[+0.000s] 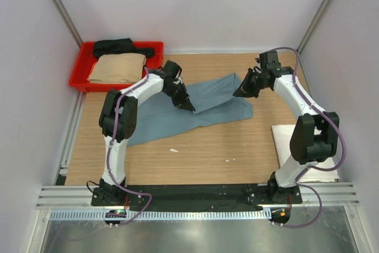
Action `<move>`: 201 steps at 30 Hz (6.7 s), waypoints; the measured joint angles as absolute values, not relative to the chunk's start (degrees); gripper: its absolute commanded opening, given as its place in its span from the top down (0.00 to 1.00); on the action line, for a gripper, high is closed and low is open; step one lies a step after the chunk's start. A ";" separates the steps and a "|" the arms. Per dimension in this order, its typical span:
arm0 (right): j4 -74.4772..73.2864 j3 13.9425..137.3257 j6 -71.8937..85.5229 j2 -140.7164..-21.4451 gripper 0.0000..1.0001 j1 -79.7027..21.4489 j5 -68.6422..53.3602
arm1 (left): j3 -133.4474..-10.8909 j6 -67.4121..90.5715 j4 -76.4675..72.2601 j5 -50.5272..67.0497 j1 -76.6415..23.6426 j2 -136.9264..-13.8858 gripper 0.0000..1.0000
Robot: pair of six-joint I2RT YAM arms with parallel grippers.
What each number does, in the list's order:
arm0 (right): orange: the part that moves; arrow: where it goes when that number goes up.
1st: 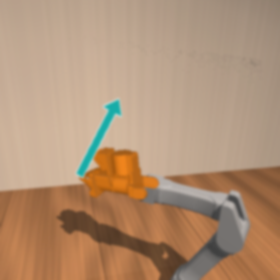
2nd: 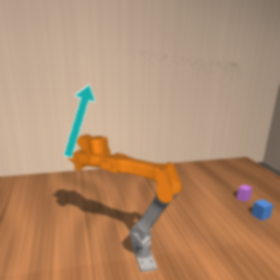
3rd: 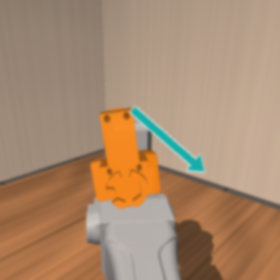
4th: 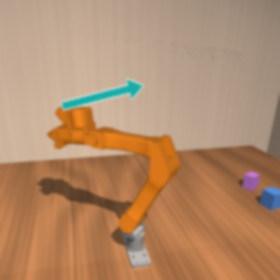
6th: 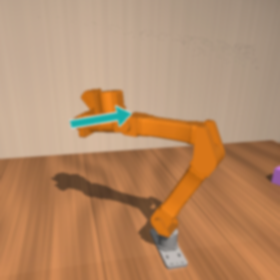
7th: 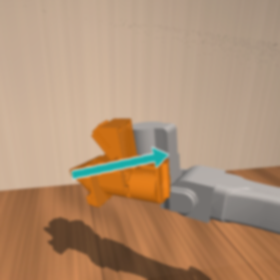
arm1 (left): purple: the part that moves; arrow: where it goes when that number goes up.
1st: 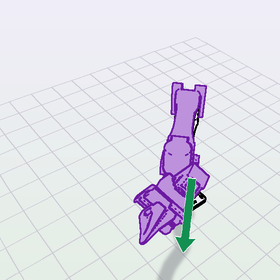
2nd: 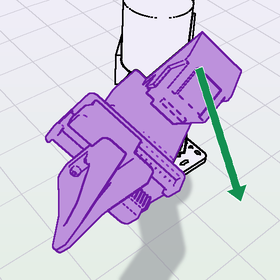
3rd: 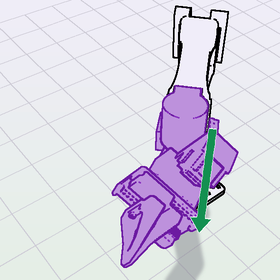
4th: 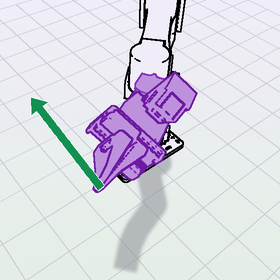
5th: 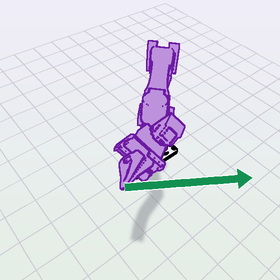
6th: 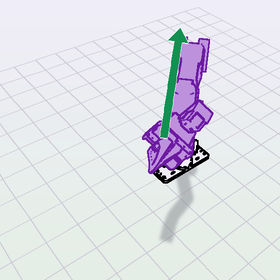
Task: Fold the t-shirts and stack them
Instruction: Fold the tshirt
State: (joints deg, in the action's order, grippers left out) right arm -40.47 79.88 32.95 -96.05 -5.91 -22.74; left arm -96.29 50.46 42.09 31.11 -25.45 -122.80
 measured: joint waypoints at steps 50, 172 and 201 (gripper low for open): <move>-23.81 84.18 26.76 -117.38 0.59 -1.56 -27.97 | -94.28 55.09 36.47 28.69 -24.77 -123.70 0.67; -1.13 58.74 41.58 -109.21 0.92 -3.81 -33.93 | -78.06 46.26 18.68 31.03 -33.34 -119.66 0.87; -25.56 93.58 26.81 -122.63 0.43 -2.81 -8.82 | -88.90 45.54 29.76 25.47 -32.80 -108.53 0.64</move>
State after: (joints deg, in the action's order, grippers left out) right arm -25.56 93.58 26.81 -122.63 -2.81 -8.82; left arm -88.90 45.54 29.76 25.47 -32.80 -108.53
